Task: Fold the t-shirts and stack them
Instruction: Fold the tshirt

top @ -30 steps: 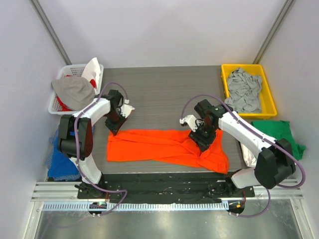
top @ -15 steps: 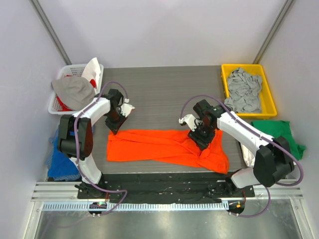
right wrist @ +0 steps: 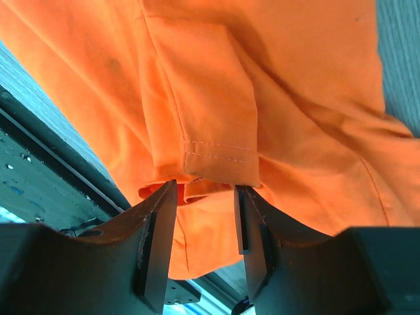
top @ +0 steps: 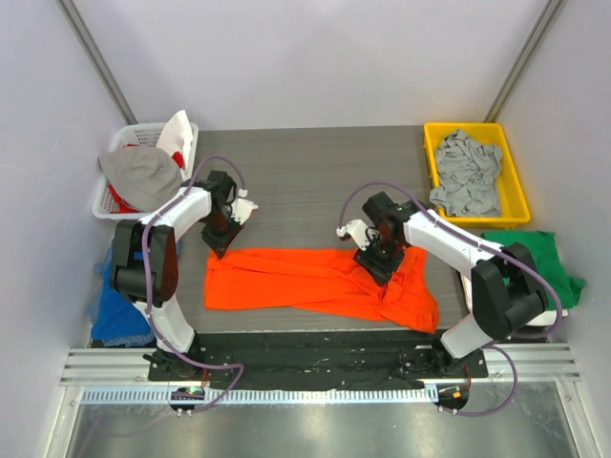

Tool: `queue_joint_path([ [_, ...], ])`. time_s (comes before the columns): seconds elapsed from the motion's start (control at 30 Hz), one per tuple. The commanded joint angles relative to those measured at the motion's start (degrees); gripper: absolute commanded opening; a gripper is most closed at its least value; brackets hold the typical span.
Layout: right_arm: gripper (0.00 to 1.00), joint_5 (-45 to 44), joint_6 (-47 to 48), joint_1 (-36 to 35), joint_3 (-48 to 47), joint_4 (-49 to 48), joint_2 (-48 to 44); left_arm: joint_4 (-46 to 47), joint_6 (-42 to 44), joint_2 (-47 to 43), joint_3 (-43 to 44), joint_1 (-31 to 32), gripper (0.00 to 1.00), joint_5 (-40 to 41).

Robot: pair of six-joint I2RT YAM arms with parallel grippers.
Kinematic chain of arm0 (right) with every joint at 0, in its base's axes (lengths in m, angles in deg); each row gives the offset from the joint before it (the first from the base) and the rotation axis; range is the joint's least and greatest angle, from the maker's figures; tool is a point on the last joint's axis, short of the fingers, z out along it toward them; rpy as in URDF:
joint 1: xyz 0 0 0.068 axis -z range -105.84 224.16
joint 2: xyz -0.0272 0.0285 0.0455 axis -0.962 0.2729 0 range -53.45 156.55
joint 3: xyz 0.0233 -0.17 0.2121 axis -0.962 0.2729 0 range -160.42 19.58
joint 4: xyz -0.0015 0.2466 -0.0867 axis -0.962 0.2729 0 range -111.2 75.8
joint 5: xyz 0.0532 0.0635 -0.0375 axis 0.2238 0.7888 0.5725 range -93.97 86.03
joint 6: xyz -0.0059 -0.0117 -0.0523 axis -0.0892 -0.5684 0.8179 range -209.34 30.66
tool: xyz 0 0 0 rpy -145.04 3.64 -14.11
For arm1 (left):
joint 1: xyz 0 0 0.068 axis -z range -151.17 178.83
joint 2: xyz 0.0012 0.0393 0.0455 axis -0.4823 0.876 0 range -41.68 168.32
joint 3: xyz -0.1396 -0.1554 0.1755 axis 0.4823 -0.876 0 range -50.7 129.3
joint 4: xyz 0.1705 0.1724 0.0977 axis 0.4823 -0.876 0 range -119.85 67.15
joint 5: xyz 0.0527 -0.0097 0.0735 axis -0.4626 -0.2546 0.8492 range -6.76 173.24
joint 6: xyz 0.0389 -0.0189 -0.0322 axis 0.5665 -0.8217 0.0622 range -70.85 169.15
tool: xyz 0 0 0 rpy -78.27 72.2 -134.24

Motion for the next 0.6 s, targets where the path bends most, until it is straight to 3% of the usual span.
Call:
queue_joint_path([
  [0.0, 0.48, 1.41, 0.87, -0.34, -0.68, -1.39, 0.43, 0.45, -0.34, 0.39, -0.39, 0.25, 0.11, -0.5],
  [0.57, 0.44, 3.78, -0.36, -1.4, -3.49, -2.0, 3.42, 0.71, -0.25, 0.83, -0.47, 0.25, 0.11, -0.41],
])
